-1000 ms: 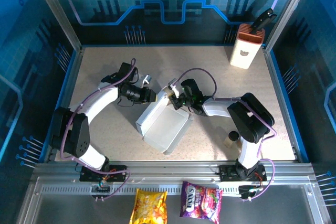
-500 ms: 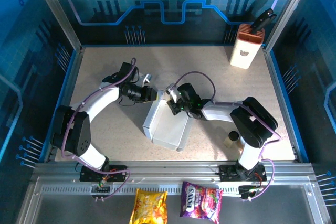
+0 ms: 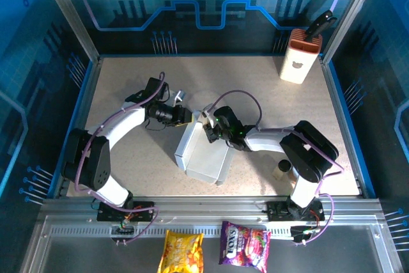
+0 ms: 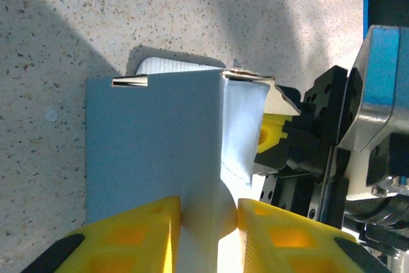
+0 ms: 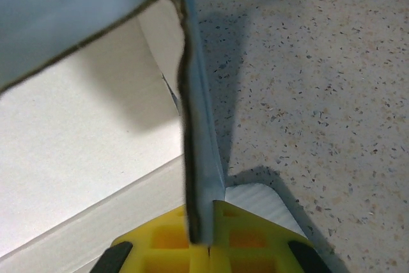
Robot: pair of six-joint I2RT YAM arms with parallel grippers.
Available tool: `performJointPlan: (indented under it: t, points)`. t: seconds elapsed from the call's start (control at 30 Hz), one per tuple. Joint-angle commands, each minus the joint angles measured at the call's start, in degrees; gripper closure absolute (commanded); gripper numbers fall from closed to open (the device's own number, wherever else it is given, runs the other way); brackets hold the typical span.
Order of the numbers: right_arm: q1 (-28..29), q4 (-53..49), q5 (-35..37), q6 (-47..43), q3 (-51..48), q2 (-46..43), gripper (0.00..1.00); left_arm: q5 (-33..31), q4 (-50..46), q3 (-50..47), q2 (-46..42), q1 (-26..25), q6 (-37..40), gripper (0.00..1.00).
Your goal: Fold the paper box
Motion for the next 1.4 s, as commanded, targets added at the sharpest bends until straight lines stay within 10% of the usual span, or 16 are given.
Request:
performJointPlan:
  t: [0.0,0.63,1.37]
  points:
    - [2.39,1.24,0.22,2.15,-2.68,2.12,1.00,-2.53,2.16,-1.67,-1.82,-0.16,-3.01,0.70]
    - [2.83,0.95,0.80,2.08,-1.96,3.22,1.00,-1.54,10.05,2.77,2.15,-0.72,-14.47,0.44]
    - [3.11,0.07,0.00,1.82,-0.63,2.98,1.00,-4.32,7.78,2.31,6.97,-2.05,-12.92,0.49]
